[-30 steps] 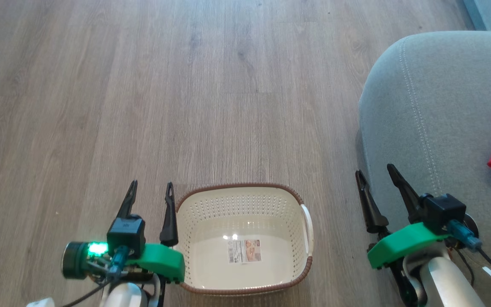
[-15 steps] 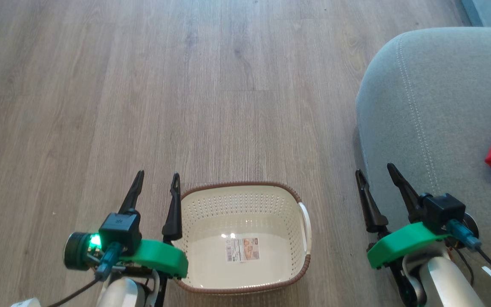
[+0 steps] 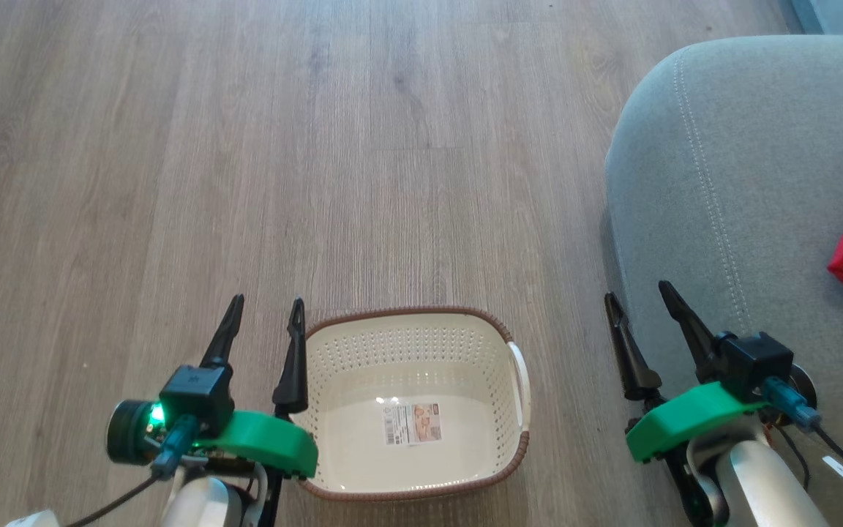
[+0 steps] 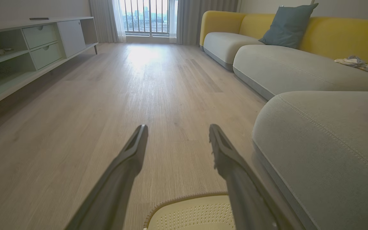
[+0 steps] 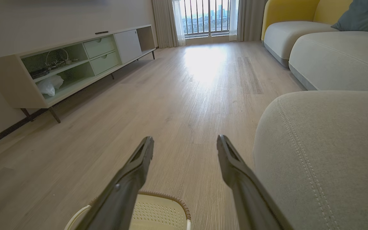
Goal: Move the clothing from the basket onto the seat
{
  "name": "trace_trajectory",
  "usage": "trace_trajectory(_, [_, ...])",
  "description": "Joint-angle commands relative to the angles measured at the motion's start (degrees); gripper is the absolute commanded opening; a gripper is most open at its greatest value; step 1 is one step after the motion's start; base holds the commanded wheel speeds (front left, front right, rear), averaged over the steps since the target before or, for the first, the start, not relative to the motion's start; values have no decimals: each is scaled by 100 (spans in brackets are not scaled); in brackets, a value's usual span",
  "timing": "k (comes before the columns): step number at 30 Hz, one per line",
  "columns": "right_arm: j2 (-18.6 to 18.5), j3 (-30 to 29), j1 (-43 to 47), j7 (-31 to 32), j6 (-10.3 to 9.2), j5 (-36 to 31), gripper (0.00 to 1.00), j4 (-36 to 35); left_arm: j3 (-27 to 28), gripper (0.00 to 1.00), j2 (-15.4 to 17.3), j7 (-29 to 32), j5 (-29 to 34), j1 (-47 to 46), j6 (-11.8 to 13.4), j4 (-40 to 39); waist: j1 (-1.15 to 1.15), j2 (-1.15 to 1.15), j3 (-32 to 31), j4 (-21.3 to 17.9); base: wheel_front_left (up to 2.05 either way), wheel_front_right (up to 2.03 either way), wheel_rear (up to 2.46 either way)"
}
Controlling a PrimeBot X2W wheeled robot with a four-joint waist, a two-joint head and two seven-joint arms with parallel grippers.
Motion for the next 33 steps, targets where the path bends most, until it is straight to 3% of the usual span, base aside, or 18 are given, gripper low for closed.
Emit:
trace_trajectory(1, [-53,159,-255,-53,-1,-14,100,-184,201,100,-9,-27,-41,-110,5,-166,0,0,11,-4,0,0,0])
trace_trajectory(6, [-63,175,-281,-53,-1,-9,100,-179,250,100,-9,-27,-160,-118,34,-185,0,0,39,-13,0,0,0])
trace_trajectory(7, [0,55,-15,1,0,1,0,21,58,0,0,1,-170,0,2,4,0,0,40,-14,0,0,0])
trace_trajectory(33, [0,-106,87,314,0,1490,0,154,274,0,92,280,-1722,0,-270,341,0,0,-46,-27,0,0,0])
